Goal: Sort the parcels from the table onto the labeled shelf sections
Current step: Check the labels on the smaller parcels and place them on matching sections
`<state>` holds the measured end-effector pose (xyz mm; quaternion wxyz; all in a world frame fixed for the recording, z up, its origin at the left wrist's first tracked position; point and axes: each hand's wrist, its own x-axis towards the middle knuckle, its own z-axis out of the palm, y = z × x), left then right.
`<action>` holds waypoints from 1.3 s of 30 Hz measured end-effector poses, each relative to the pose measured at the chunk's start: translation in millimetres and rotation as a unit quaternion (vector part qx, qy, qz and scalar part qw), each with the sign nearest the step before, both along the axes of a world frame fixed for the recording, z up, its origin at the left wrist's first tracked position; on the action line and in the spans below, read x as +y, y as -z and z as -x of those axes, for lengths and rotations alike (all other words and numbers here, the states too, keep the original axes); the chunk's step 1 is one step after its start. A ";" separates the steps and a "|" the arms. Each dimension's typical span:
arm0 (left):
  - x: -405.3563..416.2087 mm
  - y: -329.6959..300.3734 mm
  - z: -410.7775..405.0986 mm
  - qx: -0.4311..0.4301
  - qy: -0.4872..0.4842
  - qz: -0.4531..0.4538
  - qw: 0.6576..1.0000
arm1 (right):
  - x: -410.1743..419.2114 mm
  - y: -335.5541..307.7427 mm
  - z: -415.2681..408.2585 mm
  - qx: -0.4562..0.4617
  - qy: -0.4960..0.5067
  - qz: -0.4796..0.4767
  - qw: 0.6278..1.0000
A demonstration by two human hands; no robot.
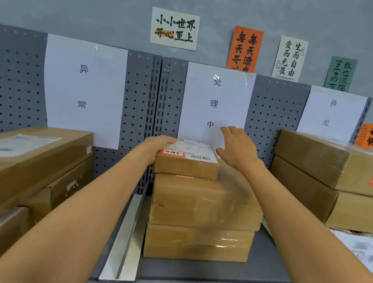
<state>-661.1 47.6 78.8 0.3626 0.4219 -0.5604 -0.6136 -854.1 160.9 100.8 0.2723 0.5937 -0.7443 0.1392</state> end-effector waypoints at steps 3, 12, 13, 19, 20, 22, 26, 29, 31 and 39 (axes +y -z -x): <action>-7.1 -1.0 6.1 -0.011 -0.006 -0.010 1.000 | -9.6 -4.8 2.8 -0.001 -0.003 0.000 1.000; -23.4 -0.1 17.0 -0.034 -0.010 -0.027 0.999 | -30.8 -3.7 14.8 -0.016 -0.001 -0.024 1.000; -24.3 -0.4 17.8 -0.036 -0.014 -0.029 0.999 | -32.1 -3.7 15.8 -0.017 0.000 -0.027 0.999; -25.7 -0.2 19.7 -0.043 -0.014 -0.033 0.998 | -36.2 2.0 17.2 -0.021 0.004 -0.031 0.999; -25.4 -0.8 19.5 -0.046 -0.015 -0.033 0.998 | -36.3 3.6 17.2 -0.021 0.004 -0.031 0.999; -22.8 -2.7 18.4 -0.050 -0.017 -0.034 0.998 | -35.6 5.5 16.9 -0.023 0.005 -0.033 0.999; -20.1 -8.9 16.9 -0.041 -0.032 -0.047 0.998 | -31.2 3.1 15.9 -0.025 0.006 -0.029 0.999; -22.7 -13.4 12.0 -0.049 -0.065 -0.018 0.997 | -24.6 -2.3 14.2 -0.028 0.008 -0.028 0.999; -21.9 -16.5 5.3 -0.104 -0.098 0.063 0.988 | -19.3 -7.6 11.1 -0.027 0.008 -0.028 0.999; 7.3 -26.9 -29.8 -0.355 -0.107 0.449 0.813 | 4.2 -15.1 -11.5 -0.020 -0.015 -0.002 1.000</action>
